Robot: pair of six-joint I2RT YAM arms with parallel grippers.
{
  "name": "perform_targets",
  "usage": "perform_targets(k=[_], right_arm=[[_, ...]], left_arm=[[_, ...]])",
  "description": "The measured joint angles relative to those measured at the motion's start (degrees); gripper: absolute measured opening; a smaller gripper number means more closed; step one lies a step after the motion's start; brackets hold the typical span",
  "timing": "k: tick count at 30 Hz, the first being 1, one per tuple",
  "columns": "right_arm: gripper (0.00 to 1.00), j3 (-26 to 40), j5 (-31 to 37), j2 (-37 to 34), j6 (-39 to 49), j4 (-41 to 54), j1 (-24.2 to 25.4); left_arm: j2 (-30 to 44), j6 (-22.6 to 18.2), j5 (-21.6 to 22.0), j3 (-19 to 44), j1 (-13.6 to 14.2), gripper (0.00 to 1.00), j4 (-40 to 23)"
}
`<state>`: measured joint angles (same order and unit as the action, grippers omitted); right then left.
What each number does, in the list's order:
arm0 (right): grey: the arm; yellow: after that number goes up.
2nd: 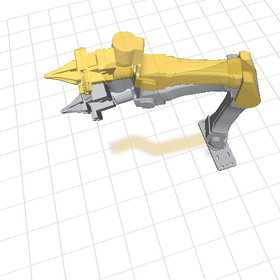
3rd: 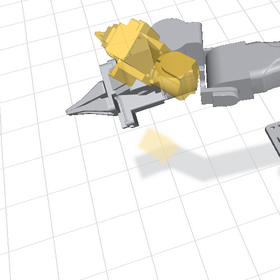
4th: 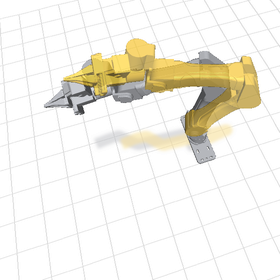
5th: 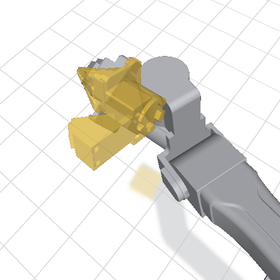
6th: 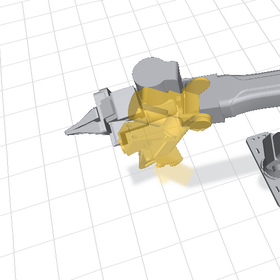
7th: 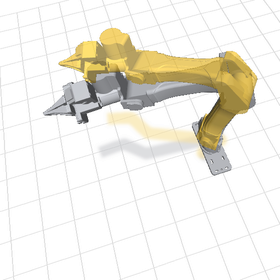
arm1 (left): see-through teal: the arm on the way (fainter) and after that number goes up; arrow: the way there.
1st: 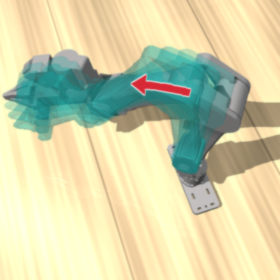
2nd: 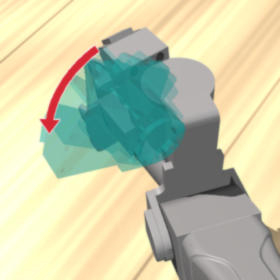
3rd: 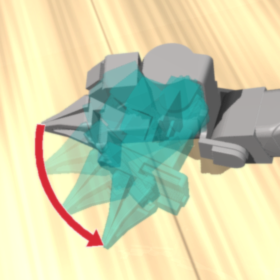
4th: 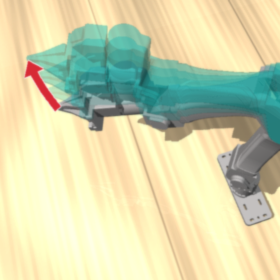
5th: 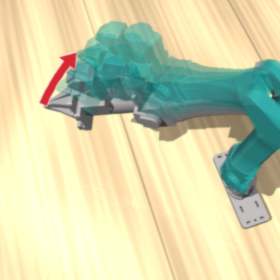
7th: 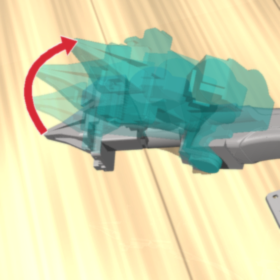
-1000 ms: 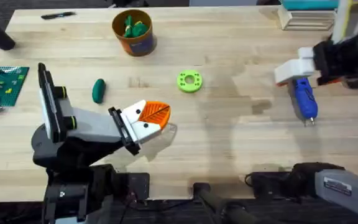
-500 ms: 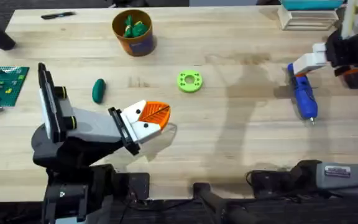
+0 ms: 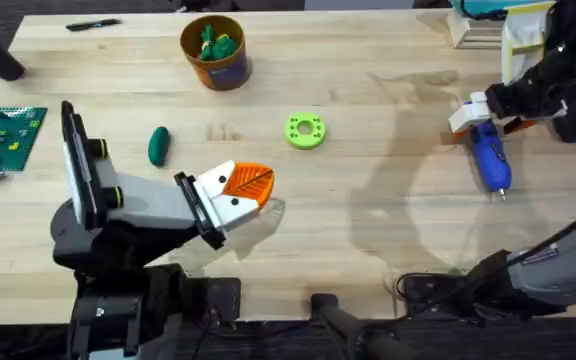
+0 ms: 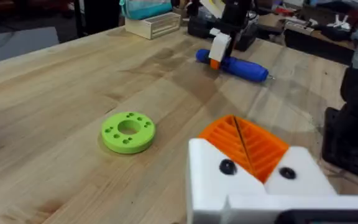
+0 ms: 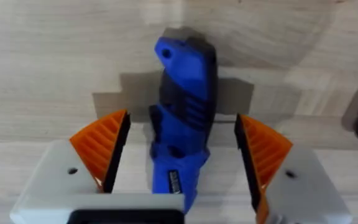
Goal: Pick up the gripper from the table and insert it into the empty holder that is missing its gripper. Then pick up a screw, insert it into the mounting hole, and use the screwdriver to tighten it. Finally, clean up the table by picking up the vegetable and placing it into the bucket.
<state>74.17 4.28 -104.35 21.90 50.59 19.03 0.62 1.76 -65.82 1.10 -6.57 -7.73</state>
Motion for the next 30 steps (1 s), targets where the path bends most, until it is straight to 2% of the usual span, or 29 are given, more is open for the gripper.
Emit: perform_targets(k=[11,30], right_arm=[[0.994,0.00,-3.93,-2.65,4.01,-1.16,1.79],[0.985,0.20,-3.64,-3.29,4.33,-1.09,1.79]], left_arm=[[0.00,0.00,0.00,0.00,0.00,0.007,0.00],[0.02,0.00,0.00,0.00,0.00,0.006,0.00]])
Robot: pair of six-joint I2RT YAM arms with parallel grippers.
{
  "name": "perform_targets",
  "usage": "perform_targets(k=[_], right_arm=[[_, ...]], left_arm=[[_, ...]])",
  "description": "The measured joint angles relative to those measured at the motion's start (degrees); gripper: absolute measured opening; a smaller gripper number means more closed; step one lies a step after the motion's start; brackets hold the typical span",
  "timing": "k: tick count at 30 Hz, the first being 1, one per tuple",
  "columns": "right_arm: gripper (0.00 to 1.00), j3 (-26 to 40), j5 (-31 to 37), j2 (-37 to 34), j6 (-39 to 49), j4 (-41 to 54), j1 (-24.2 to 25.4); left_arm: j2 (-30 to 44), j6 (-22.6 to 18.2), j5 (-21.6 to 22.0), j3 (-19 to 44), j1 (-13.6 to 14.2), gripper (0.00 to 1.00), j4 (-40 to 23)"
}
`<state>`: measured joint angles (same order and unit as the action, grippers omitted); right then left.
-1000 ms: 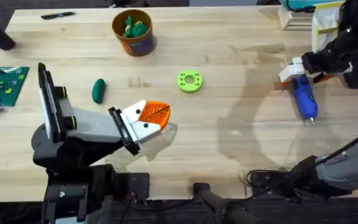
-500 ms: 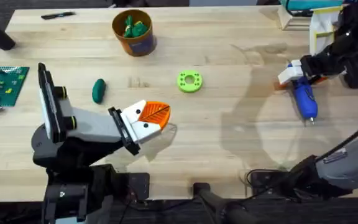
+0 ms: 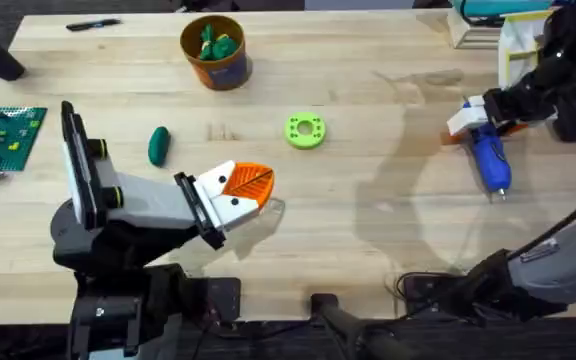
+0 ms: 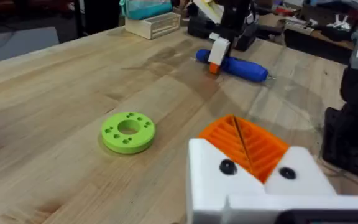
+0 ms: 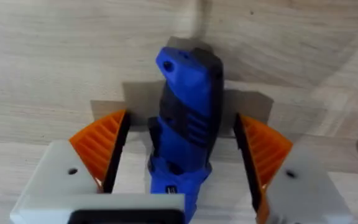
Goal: Pick up the gripper from the table and insert it into the empty holder that is missing its gripper. Then pick up a screw, insert it into the mounting hole, and use the screwdriver to tighten it. Finally, clean up the table by picking up the vegetable and placing it into the bucket.
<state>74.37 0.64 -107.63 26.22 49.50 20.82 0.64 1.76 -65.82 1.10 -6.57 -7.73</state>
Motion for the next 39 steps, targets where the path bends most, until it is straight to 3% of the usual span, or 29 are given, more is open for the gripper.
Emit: perform_targets(k=[6,9,12,16,17,32,39], right_arm=[[0.967,0.04,0.16,0.00,0.02,0.26,0.00],[0.902,0.04,0.20,0.00,0.19,0.34,0.00],[0.619,0.07,0.08,-0.01,0.63,0.72,-0.01],[0.066,0.09,0.42,-0.48,0.99,1.07,0.00],[0.029,0.09,0.38,-0.57,0.80,1.17,0.09],[0.024,0.47,-4.03,0.09,0.19,3.41,0.35],[0.024,0.46,-8.22,14.02,-2.02,4.77,-0.46]], left_arm=[[-0.02,0.00,0.00,0.00,0.00,0.006,0.00],[-0.02,0.00,0.00,0.00,0.00,0.006,0.00],[0.00,0.00,0.01,0.00,0.00,0.006,0.00],[-0.02,0.00,0.00,0.00,0.00,0.006,0.00],[-0.02,0.00,0.00,0.00,0.00,0.006,0.00],[-0.02,0.00,0.02,0.00,0.00,0.006,0.00],[-0.02,0.00,0.02,0.00,0.00,0.006,0.00]])
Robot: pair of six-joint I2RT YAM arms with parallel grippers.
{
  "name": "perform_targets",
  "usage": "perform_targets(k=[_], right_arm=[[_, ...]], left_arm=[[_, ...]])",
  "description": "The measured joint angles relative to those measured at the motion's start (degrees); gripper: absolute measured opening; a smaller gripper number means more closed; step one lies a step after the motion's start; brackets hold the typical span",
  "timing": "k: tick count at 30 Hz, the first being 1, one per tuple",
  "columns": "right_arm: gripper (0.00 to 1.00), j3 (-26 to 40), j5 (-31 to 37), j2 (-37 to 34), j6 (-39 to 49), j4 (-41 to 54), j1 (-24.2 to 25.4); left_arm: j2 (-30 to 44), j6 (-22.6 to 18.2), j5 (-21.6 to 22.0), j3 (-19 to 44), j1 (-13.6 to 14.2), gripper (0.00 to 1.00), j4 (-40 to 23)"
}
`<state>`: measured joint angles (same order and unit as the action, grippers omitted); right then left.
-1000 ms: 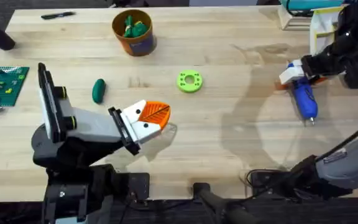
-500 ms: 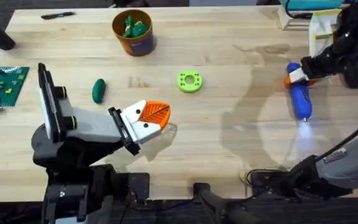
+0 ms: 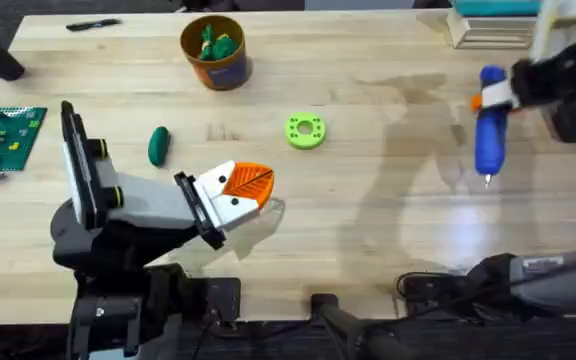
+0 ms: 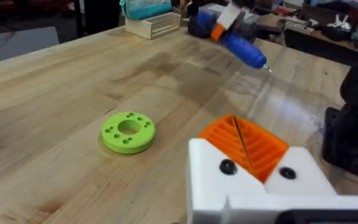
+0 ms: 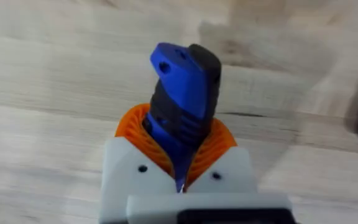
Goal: Pick up the gripper from the table and insert it into the empty holder that is missing its gripper. Then pick up a screw, insert it into the mounting hole, and use the screwdriver to tighten it. Finally, clean up the table by picking up the vegetable and placing it into the bucket.
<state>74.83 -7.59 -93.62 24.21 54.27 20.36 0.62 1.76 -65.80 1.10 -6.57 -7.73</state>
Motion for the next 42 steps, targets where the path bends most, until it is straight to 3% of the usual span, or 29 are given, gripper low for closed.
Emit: perform_targets(k=[11,12,17,21,30,31,33,34,38,39,42], right_arm=[[0.024,0.02,-10.67,25.07,-3.16,1.15,-6.52],[0.024,0.02,-14.26,30.25,-4.23,1.32,-7.91],[0.024,0.00,-22.49,38.26,-5.40,-0.22,-11.71],[0.024,-2.10,-24.37,38.40,-6.04,-7.86,-15.42],[0.024,-16.57,-25.34,37.49,-13.64,-34.36,-24.82],[0.024,-18.08,-25.93,36.71,-15.44,-39.87,-29.13],[0.024,-18.16,-26.67,36.10,-16.13,-43.07,-31.97],[0.024,-18.16,-28.34,35.13,-16.96,-48.18,-36.46],[0.024,-18.16,-29.78,33.34,-17.59,-54.08,-42.42],[0.024,-18.16,-30.28,31.59,-17.87,-58.21,-46.69],[0.024,-18.16,-30.73,30.02,-18.03,-62.05,-50.40]], left_arm=[[0.00,0.00,0.02,0.00,0.00,0.006,0.00],[0.00,0.00,0.02,0.00,0.00,0.006,0.00],[0.02,0.00,0.00,0.00,0.00,0.006,0.00],[0.00,0.00,0.00,0.00,0.00,0.006,0.00],[0.02,0.00,0.00,0.00,0.00,0.006,0.00],[0.00,0.00,0.00,0.00,0.00,0.006,0.00],[0.02,-0.02,0.00,0.00,0.00,0.006,0.00],[0.00,-0.01,0.00,0.00,0.00,0.006,0.00],[0.00,0.00,0.00,0.00,0.00,0.006,0.00],[0.00,0.00,0.00,0.00,0.00,0.006,0.00],[0.00,-0.02,0.01,0.00,0.00,0.006,0.00]])
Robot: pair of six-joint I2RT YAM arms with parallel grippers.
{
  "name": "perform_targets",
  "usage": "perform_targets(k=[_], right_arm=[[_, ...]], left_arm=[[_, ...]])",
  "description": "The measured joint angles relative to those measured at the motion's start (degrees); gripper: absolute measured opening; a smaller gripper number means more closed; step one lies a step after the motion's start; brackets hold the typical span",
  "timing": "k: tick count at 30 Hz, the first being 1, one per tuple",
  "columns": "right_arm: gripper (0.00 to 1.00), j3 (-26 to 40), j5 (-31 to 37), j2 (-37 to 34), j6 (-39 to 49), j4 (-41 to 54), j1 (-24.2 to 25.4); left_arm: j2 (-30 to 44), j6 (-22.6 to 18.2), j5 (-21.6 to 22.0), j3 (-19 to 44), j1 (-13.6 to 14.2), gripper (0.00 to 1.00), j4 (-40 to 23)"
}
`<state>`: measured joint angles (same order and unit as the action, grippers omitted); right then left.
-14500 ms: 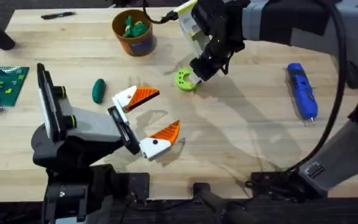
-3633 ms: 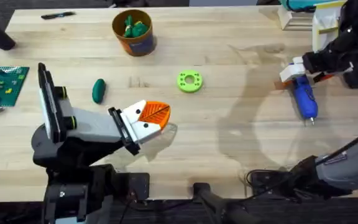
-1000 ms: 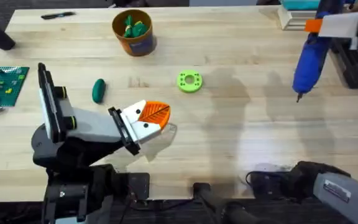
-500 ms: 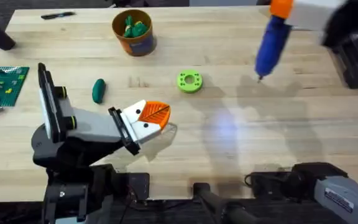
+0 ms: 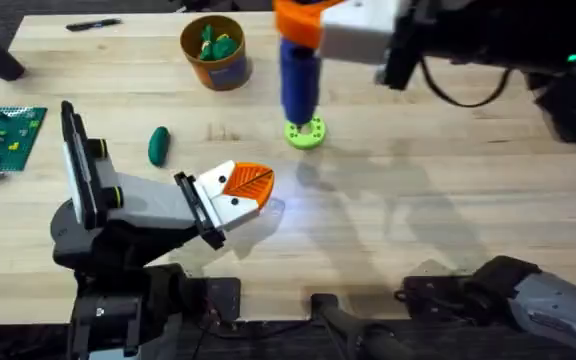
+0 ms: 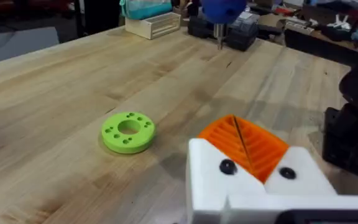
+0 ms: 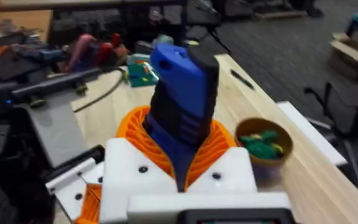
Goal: Pick up the gripper from the table and insert it into the empty holder that is missing its gripper. Then pick up a screw, insert it into the mounting hole, and use the screwdriver to tighten it. Finally, clean up the table by picking up the vegetable and placing it into the bucket.
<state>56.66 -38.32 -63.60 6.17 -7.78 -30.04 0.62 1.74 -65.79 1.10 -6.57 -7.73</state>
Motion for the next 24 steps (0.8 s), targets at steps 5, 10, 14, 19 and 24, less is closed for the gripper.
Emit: perform_targets(k=[5,10,14,19,24], right_arm=[[0.024,0.00,-0.70,-2.04,-0.02,-6.09,-5.66],[0.024,0.00,-1.25,-4.44,-0.30,-10.28,-10.12],[0.024,0.00,-1.64,-6.24,-0.68,-10.40,-11.34],[0.024,-0.09,-1.62,-6.79,-0.68,-10.29,-11.41],[0.024,-3.04,-1.60,-6.05,-0.83,-14.03,-11.48]], left_arm=[[0.02,0.00,-0.01,0.00,0.00,0.006,0.00],[0.00,0.00,-0.01,0.00,0.00,0.006,0.00],[0.02,0.00,-0.01,0.00,0.00,0.006,0.00],[0.00,0.01,-0.01,0.00,0.00,0.006,0.00],[0.00,0.02,0.01,0.00,0.00,0.006,0.00]])
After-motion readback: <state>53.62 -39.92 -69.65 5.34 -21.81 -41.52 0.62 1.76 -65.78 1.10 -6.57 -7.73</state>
